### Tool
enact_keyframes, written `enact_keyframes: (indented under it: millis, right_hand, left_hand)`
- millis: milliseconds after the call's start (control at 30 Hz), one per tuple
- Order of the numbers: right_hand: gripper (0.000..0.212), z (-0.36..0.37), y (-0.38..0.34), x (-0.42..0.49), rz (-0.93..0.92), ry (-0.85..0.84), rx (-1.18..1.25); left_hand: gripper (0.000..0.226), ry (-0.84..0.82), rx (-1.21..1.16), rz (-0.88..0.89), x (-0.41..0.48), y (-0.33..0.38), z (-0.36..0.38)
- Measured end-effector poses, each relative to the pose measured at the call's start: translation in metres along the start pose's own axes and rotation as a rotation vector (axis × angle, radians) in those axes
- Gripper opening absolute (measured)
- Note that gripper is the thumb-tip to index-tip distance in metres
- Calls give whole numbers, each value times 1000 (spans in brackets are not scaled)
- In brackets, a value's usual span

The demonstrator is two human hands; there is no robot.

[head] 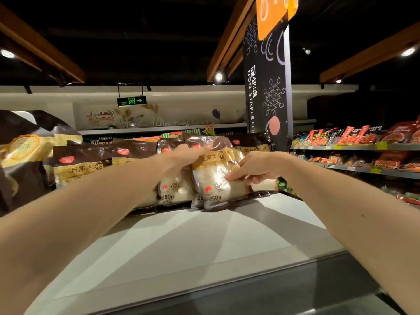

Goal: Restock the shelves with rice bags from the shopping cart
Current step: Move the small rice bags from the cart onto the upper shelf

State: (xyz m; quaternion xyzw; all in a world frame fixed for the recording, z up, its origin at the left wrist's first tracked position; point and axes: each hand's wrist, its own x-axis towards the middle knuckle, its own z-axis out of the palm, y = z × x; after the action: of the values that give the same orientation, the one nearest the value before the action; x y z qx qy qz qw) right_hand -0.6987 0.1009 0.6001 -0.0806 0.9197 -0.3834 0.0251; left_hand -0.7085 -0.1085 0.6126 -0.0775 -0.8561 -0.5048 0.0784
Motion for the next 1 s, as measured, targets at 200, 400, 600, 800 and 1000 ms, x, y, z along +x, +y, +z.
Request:
enact_keyframes:
  millis: [200,400,600,800,1000]
  right_hand:
    - [30,-9,1,-6,-170,323,217]
    - [30,-10,5,-3,-155,445,259]
    - [29,-16,5,-4,-210,442,445]
    - [25,-13,6,-2,-188,403,426]
    - [25,-13,10,-5,-151,395,435]
  left_hand:
    - [71,-267,258,-39,-3,1,-25]
    - [17,-14,200,128,-1,-14,-4]
    - [8,103,-115,218,1,-13,-1]
    - [24,17,-228,42,-1,-14,5]
    - [104,125,89,70,-19,-10,15]
